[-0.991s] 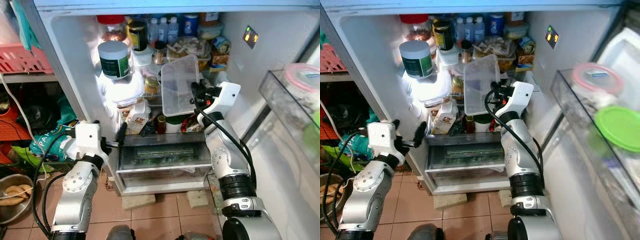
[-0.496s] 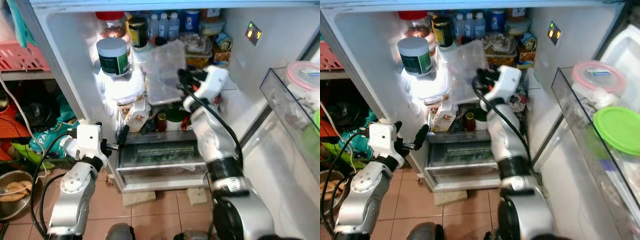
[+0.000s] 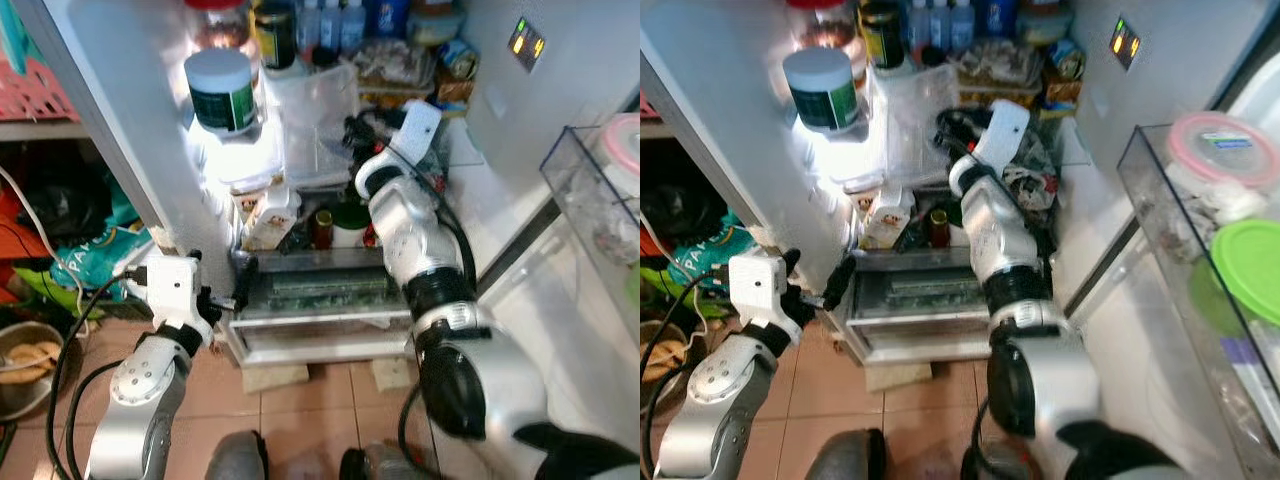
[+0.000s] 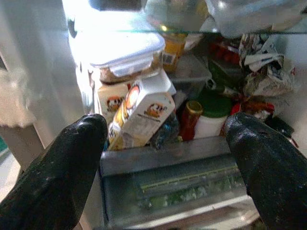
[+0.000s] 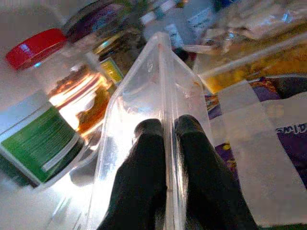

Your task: Restocking fridge

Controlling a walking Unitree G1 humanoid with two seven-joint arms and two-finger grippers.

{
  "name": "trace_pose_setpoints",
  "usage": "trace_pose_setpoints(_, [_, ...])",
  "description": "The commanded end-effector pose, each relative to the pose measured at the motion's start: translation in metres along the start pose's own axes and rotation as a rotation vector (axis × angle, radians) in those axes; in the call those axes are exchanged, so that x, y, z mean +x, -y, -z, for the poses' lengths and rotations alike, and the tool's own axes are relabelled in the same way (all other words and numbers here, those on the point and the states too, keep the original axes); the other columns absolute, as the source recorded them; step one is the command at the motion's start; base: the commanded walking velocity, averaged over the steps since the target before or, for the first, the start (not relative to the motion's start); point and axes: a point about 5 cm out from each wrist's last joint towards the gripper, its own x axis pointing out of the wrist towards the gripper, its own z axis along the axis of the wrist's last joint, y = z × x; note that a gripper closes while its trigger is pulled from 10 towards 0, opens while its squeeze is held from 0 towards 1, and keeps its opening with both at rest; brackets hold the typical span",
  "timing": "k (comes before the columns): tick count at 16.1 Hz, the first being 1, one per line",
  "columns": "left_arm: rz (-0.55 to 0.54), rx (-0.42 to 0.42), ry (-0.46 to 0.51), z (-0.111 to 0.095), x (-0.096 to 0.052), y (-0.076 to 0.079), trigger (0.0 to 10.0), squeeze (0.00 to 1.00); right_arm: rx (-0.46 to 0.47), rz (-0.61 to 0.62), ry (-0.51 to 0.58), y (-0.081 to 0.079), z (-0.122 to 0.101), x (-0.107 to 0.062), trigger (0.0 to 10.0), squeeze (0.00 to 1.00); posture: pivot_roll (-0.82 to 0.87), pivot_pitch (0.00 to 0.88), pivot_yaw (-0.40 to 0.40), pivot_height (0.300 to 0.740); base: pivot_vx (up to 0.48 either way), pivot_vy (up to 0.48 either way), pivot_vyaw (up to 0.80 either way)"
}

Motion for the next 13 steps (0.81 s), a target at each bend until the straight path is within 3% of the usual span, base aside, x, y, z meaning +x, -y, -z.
trace_pose_setpoints(1, [0.012,0.000,0.002,-0.004,-0.002,0.004,10.0,0.00,0.040,0.015,0.017,-0.006,-0.007,0.006,10.0,0.00,0.19,0.169,-0.030,0.740,0.000,0.000,0.00])
trace_pose_setpoints(6, [0.008,-0.009,-0.020,-0.001,-0.009,0.007,10.0,0.00,0.121,0.091,0.030,-0.009,-0.016,0.015,10.0,0.00,0.20,0.180,-0.034,0.740,0.000,0.000,0.00])
trace_pose_setpoints(9, [0.007,-0.014,-0.031,0.000,-0.010,0.009,10.0,0.00,0.113,0.212,0.073,0.003,-0.029,0.017,10.0,0.00,0.20,0.182,-0.031,0.740,0.000,0.000,0.00])
trace_pose_setpoints(13, [0.006,-0.013,-0.038,0.000,-0.009,0.007,10.0,0.00,0.193,0.295,0.108,0.013,-0.041,0.018,10.0,0.00,0.20,0.179,-0.028,0.740,0.000,0.000,0.00])
